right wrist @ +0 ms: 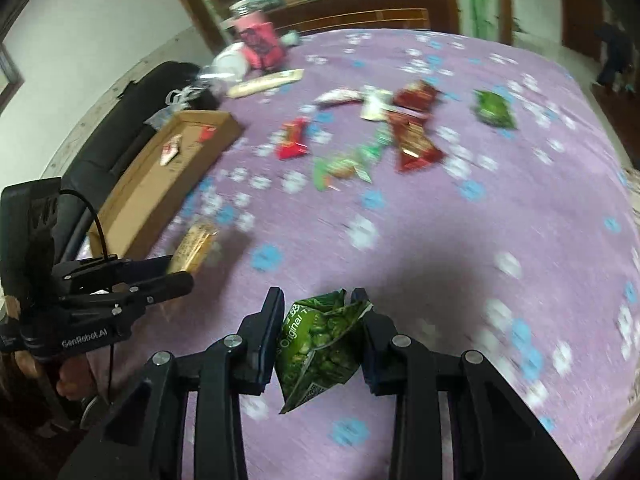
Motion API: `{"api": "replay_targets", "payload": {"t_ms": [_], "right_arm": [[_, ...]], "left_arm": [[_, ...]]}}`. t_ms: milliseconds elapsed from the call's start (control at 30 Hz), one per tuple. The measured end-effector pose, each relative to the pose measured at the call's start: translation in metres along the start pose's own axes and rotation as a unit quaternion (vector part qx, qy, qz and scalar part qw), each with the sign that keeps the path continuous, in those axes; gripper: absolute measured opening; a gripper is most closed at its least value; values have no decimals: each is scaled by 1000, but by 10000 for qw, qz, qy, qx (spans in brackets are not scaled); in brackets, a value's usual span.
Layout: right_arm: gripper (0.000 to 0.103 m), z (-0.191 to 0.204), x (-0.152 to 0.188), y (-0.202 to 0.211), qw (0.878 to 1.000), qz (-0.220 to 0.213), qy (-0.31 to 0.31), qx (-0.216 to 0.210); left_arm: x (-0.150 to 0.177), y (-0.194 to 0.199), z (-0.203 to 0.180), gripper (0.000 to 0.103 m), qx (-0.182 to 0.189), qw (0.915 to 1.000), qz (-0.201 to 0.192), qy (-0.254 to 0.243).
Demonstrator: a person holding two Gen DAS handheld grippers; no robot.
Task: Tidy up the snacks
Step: 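Carry the cake bar into the tray with the left gripper while the right drops the green bag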
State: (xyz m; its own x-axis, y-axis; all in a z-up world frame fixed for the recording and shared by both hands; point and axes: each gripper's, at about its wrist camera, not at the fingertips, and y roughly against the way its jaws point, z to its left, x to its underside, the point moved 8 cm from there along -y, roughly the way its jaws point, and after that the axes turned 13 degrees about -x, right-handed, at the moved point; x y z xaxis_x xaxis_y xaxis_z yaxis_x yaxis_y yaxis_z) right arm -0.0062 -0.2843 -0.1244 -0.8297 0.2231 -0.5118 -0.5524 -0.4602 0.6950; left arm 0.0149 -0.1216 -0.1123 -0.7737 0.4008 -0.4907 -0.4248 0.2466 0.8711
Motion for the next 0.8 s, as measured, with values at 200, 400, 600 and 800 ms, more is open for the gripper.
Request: {"api": "replay_targets", "payload": {"t_ms": [200,400,600,800], "right_arm": [[34,59,-49,-48,9975,138,438,-529],[34,121,-106,-112,9908,264,449,-1247],[34,145,-148,-178,9914,385,479,-1154],[63,143,-157,-183,9933,405,668,-848]], "left_arm": [[-30,14,81,35,-445,9968,-271,601],[-45,-2,163,35,-1042,9891,-151,1031],[-55,-26,206,36,-1348,9831,36,1235],[-49,-38,217,37,-1526,9818,263,1098]]}}
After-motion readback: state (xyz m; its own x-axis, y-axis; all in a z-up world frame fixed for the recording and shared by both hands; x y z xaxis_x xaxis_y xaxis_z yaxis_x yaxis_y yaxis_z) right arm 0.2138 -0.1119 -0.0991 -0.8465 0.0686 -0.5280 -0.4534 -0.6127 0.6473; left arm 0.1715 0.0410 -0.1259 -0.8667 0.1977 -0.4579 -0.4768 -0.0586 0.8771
